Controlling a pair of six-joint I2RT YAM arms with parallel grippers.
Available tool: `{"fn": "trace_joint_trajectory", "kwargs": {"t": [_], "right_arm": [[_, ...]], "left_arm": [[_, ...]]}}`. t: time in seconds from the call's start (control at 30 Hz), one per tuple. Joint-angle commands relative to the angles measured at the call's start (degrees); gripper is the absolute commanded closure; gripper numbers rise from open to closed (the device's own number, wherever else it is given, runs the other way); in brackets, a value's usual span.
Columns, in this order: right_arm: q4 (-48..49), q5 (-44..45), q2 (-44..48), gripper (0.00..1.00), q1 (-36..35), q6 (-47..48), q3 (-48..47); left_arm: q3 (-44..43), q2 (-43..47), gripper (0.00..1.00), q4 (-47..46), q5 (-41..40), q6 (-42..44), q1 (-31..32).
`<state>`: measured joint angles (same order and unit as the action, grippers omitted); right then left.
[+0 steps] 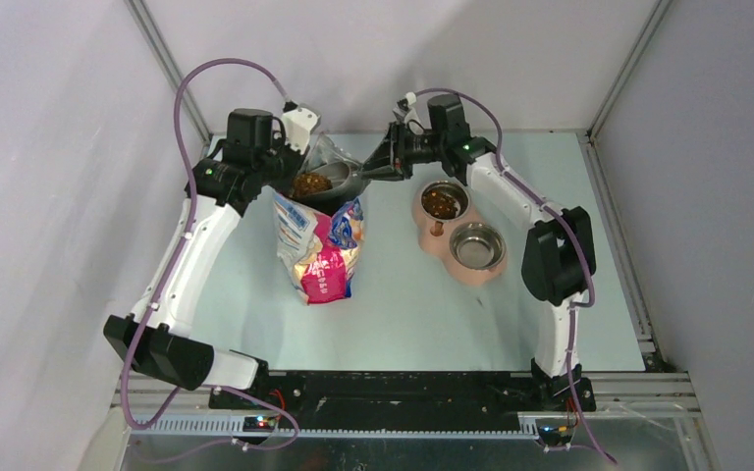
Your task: Serve the pet food
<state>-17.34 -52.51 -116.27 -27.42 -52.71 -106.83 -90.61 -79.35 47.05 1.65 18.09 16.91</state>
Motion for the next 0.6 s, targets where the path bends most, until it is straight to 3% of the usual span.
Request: {"fn": "trace_joint_trajectory", "kwargs": {"t": [0.0,0.27,0.57], "right_arm": [[25.5,-5.8,5.0,1.00,2.5,-12.1,6.8],[50.3,-8.9,5.5,1.00,3.4,-25.7,18.8],[64.0,-9.2,6.0,1.00,3.6,-31.7,24.5]], "left_arm": [[-2.8,1.7,1.00,2.0,-1.5,4.8,0.3],[-4.0,1.4,1.00,-0.6,-3.2,4.4,0.2],[-4.8,-0.3,1.00,-1.7,-2.1,1.7,0.3]]}}
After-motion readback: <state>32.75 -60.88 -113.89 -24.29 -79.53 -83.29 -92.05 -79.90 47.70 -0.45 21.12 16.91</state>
